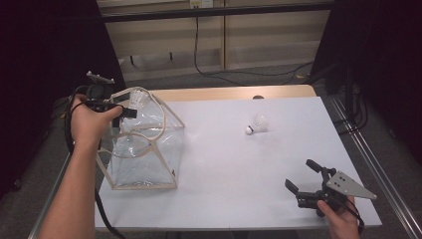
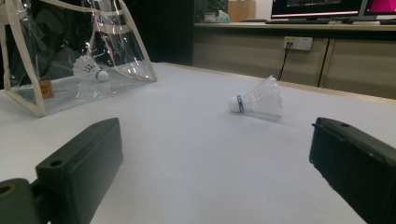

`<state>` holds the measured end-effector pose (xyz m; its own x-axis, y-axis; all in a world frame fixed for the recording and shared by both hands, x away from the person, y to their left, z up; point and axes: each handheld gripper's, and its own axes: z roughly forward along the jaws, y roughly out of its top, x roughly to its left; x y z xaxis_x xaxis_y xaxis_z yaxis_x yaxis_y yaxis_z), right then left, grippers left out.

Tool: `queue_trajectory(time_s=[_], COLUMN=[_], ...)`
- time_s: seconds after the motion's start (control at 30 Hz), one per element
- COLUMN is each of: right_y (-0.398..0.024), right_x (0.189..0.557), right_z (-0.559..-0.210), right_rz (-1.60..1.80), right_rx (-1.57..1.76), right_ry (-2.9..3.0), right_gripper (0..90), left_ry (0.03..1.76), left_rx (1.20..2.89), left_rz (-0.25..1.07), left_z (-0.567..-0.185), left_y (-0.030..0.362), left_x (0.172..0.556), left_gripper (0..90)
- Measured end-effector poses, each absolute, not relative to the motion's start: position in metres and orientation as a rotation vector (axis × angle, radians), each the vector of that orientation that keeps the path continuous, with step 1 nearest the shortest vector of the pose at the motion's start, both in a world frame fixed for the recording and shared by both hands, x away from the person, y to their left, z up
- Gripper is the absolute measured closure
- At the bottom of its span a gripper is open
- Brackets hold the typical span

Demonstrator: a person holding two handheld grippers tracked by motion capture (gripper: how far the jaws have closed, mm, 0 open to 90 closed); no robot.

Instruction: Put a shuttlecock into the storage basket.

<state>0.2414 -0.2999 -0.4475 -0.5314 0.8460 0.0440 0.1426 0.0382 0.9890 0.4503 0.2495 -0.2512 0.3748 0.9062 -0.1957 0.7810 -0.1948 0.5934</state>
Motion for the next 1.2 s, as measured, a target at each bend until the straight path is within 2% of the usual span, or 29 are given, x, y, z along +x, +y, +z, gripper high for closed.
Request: queue_trajectory(time_s=[1.2], right_y=[-0.3], right_x=[0.2414], right_z=[-0.4476], right_rz=[1.541], right_rx=[1.002], right_ry=[1.735], right_gripper=[2.4], left_ry=[1.456], left_rx=[2.065], left_rz=[0.235], left_z=[-0.258], left_y=[0.2421], left_x=[0.4537], left_gripper=[65.1])
